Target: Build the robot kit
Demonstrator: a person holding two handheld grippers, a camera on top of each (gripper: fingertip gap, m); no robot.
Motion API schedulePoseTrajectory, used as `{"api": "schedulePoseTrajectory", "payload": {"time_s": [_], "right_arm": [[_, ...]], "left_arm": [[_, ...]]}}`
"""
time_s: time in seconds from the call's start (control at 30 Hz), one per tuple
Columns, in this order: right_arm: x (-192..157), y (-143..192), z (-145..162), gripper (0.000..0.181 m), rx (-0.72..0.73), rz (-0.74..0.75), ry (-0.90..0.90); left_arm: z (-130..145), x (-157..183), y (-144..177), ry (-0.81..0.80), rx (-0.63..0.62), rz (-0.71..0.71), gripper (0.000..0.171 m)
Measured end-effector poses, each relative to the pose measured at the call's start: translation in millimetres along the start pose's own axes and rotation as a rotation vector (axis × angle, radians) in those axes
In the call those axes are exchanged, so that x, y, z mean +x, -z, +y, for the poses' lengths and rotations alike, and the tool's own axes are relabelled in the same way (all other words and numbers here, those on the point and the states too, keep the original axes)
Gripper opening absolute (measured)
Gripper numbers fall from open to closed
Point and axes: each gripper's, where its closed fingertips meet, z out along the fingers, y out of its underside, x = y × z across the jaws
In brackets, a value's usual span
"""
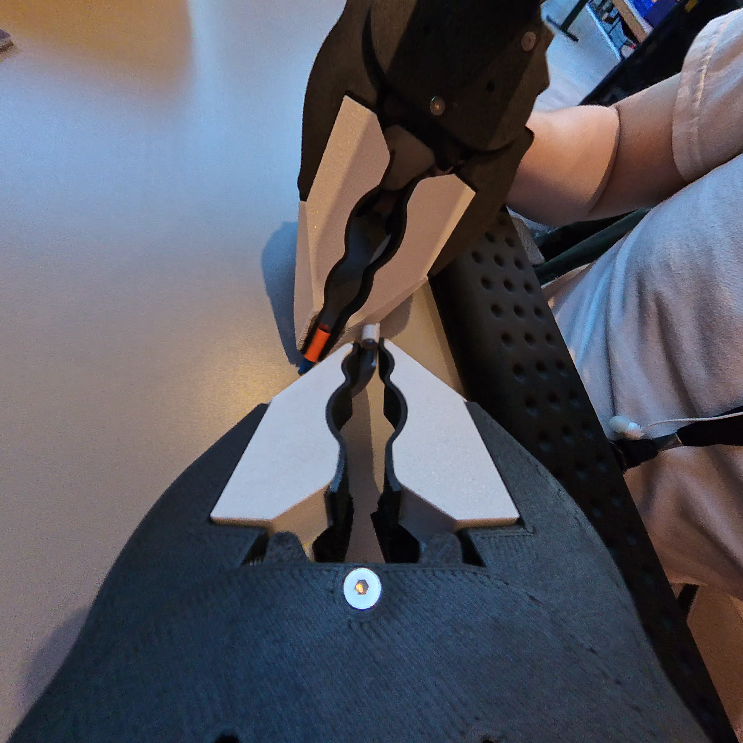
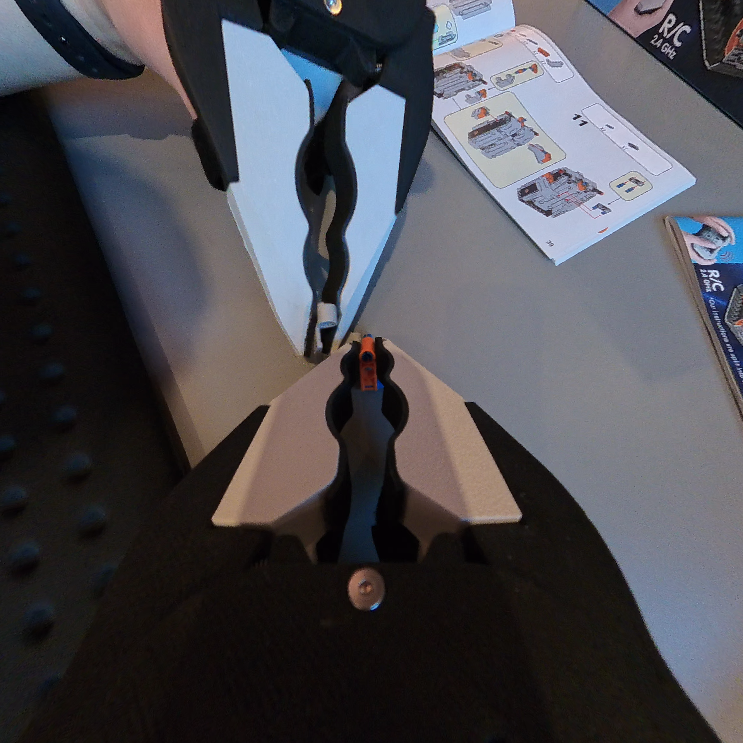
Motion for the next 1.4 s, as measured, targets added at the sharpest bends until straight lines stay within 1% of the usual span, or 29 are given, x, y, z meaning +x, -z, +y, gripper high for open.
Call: {"api": "schedulePoseTrajectory", "payload": {"time_s": [0.1, 0.2, 0.3, 0.37, 0.5, 0.6, 0.67, 0.8, 0.87, 0.9, 0.93, 0.97, 1.0, 1.07, 1.13, 1.2, 1.3, 1.4], "right_arm": [[0, 0, 0, 0.006, 0.001, -0.002, -0.002], [0, 0, 0, 0.006, 0.002, -0.004, -0.004], [0, 0, 0, 0.006, 0.003, -0.006, -0.005], [0, 0, 0, 0.006, 0.004, -0.006, -0.006], [0, 0, 0, 0.006, 0.005, -0.011, -0.012], [0, 0, 0, 0.006, 0.006, -0.011, -0.012], [0, 0, 0, 0.007, 0.006, -0.013, -0.012], [-2, -1, -1, 0.006, 0.007, -0.022, 0.006], [1, -1, 0, 0.006, -0.004, 0.008, 0.028], [4, 1, 0, 0.006, -0.012, 0.038, 0.051], [9, 4, -4, 0.006, 0.002, 0.077, 0.08], [9, 8, -14, 0.006, 0.05, 0.086, 0.101], [4, 11, -23, 0.006, 0.106, 0.058, 0.103], [-13, 11, -34, 0.006, 0.175, -0.087, 0.09], [-12, 5, -28, 0.007, 0.13, -0.143, 0.048], [-17, 3, -31, 0.006, 0.142, -0.205, 0.033], [-15, -5, -20, 0.006, 0.067, -0.208, 0.068], [-23, -10, -14, 0.006, 0.027, -0.239, 0.1]], "left_arm": [[-3, 2, 3, -0.002, 0.042, 0.001, 0.01], [0, 1, 5, 0.005, 0.034, -0.013, 0.016], [1, 1, 7, -0.024, 0.021, -0.034, 0.014], [3, 2, 8, -0.031, 0.012, -0.036, 0.017], [2, 5, 12, -0.047, 0.031, -0.044, 0.017], [8, 9, 12, -0.071, 0.017, -0.037, 0.013], [11, 8, 10, -0.085, -0.005, -0.043, 0.013], [4, 6, 10, -0.08, 0.029, -0.044, 0.005], [4, 4, 14, -0.076, 0.028, -0.055, 0.005], [5, 6, 15, -0.067, 0.027, -0.038, 0.005], [6, 8, 16, -0.049, 0.023, -0.02, 0.005], [5, 7, 18, -0.037, 0.025, -0.018, 0.005], [4, 7, 19, -0.037, 0.037, -0.012, 0.005], [3, 11, 21, -0.029, 0.053, 0.026, 0.005], [3, 11, 23, -0.017, 0.064, 0.043, 0.005], [5, 12, 23, -0.014, 0.052, 0.052, 0.005], [6, 11, 23, -0.005, 0.058, 0.055, 0.005], [7, 8, 23, 0.008, 0.055, 0.056, 0.006]]}}
